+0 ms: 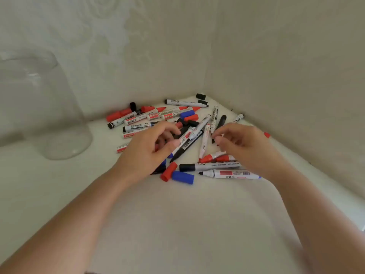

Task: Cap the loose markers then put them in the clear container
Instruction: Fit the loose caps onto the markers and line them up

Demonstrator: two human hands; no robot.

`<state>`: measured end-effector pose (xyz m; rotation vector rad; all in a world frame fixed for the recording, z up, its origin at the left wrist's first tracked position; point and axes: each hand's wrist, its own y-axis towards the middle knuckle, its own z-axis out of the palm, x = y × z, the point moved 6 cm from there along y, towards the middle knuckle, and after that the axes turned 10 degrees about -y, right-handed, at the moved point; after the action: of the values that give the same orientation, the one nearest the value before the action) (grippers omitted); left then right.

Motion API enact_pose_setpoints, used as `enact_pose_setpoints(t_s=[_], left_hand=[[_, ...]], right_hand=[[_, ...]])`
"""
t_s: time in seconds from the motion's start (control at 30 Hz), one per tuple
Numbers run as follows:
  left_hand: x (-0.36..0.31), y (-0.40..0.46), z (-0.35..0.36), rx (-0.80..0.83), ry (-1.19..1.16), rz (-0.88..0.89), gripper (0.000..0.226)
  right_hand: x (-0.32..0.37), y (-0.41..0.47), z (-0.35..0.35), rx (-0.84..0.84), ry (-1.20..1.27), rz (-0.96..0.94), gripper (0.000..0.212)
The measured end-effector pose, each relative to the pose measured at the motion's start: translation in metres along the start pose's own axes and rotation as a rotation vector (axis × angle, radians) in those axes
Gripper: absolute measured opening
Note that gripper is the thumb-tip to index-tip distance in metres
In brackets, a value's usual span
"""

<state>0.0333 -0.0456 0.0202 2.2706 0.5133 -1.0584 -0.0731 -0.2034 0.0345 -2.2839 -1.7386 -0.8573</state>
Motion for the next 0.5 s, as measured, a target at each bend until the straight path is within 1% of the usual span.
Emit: enact_pose_setpoints(t_s=[0.03,0.1,0.13,0.27,0.3,0.4,0.5], left_hand=[[0.003,-0.003,0.001,0.016,-0.001,0.018,0.011],[0.007,-0.007,0.002,0.085,0.086,0.088,0.009],[0.006,-0.011,0.005,0.156,0.102,0.105,0.014],[0.000,-0.011,0.018,0.296,0.218,0.263,0.025],[0.001,-0.012,0.019,0.302,0.237,0.288,0.027],[0.005,-0.012,0.019,0.297,0.279,0.274,0.032],[0.010,-0.014,0.025,0.317,0.329,0.286,0.035]], right_hand=[[-0.004,-0.003,0.000,-0.025,0.025,-0.007,0.011],[-0.018,-0.010,0.000,-0.034,0.072,0.013,0.010],[-0.020,-0.015,0.001,-0.001,0.080,0.007,0.009],[-0.032,-0.018,-0.004,0.076,0.051,0.027,0.004],[-0.032,-0.019,-0.005,0.098,0.062,0.034,0.004],[-0.034,-0.022,-0.009,0.132,0.091,0.017,0.022],[-0.037,-0.023,-0.011,0.162,0.067,0.014,0.023]])
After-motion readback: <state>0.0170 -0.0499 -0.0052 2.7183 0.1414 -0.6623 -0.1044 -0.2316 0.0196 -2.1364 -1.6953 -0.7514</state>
